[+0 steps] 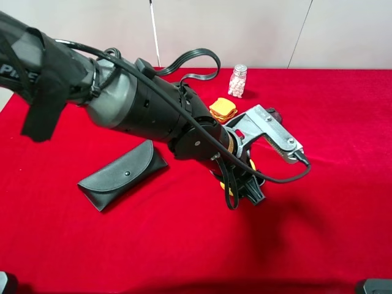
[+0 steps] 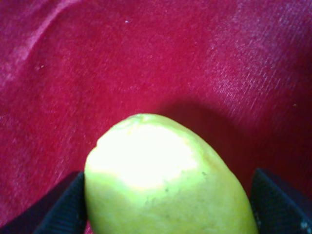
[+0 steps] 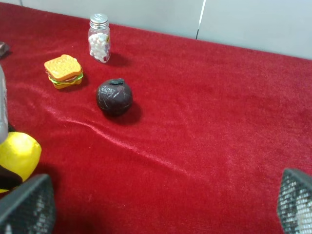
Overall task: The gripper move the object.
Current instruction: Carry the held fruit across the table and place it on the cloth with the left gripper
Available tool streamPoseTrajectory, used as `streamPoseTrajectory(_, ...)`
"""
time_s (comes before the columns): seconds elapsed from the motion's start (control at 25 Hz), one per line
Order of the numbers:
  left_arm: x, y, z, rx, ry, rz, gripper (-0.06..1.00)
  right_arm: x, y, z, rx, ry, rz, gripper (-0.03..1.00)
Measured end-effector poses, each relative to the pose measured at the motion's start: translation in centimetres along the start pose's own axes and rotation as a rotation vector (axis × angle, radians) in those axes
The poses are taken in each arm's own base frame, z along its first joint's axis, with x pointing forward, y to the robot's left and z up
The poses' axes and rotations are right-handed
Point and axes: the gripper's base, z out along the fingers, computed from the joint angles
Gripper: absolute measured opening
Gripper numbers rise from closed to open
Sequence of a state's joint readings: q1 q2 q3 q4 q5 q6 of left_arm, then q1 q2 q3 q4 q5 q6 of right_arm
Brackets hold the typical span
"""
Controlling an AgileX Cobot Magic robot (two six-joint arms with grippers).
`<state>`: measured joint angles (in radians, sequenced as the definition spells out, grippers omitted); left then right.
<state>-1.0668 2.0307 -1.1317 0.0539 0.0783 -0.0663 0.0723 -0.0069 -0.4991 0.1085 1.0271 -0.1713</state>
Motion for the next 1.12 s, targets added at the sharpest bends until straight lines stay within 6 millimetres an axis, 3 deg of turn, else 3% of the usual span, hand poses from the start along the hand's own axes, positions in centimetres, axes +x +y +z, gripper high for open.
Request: streamPoseTrajectory(1.12,1.0,0.0,-0.1,-0.008,0.105,-0.042,0.66,0.0,0.0,0.0,0.0,0.0,0.0,0.69)
